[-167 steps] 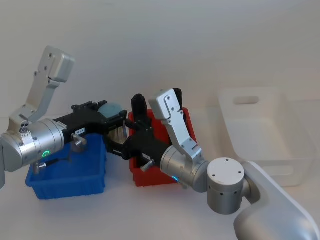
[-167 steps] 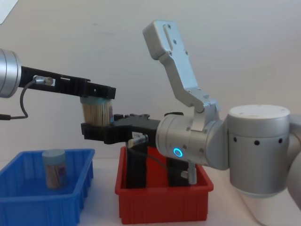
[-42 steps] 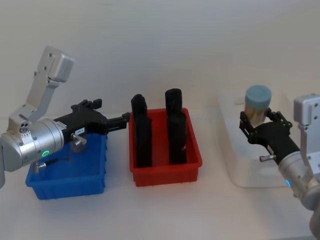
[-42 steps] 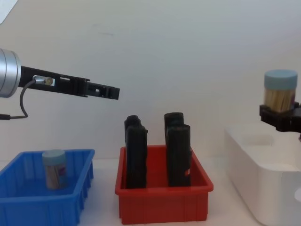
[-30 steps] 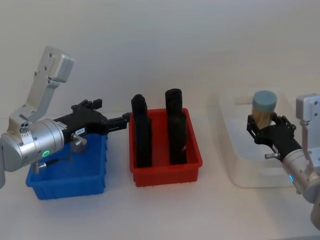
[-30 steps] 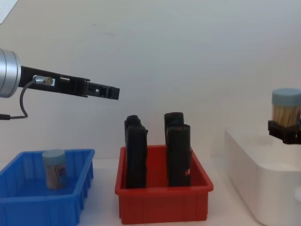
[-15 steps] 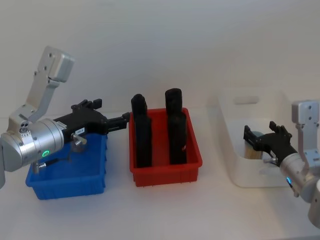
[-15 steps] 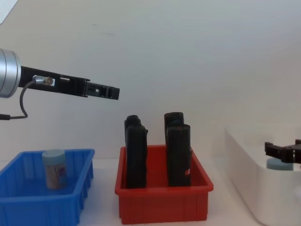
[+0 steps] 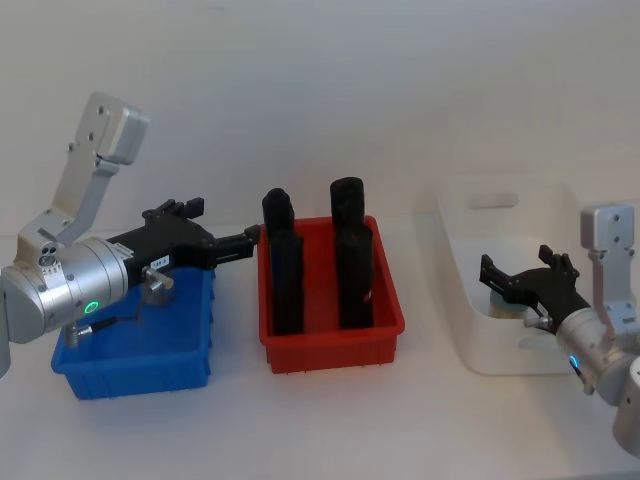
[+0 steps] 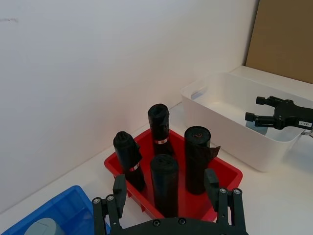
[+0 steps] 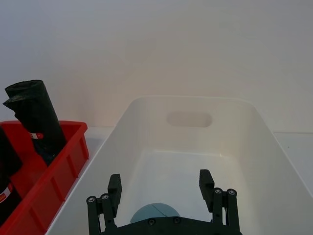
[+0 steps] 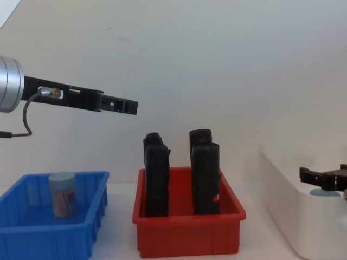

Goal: Pick the cotton swabs from the blue box and place them into the white box.

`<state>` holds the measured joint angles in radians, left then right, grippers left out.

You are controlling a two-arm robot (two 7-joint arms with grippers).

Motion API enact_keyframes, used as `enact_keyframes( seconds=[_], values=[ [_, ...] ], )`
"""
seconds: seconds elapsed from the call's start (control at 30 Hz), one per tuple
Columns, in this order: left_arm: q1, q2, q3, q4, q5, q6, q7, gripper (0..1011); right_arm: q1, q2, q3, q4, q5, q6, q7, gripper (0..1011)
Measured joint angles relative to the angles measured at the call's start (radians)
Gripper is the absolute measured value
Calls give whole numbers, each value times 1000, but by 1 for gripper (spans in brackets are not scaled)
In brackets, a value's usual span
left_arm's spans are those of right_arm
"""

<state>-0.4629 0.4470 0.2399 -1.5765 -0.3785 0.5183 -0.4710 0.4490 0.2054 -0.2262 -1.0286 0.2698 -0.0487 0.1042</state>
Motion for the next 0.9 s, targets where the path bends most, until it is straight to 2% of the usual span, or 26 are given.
enact_keyframes(
  seconds=[0.37,0.9],
  values=[
    [0,0,0,0,0,0,0,1004,-12,3,5,-23,6,-36,5,1002],
    [0,0,0,0,0,0,0,1004,-78,28,22,-177,26,-68,-9,1002]
  ],
)
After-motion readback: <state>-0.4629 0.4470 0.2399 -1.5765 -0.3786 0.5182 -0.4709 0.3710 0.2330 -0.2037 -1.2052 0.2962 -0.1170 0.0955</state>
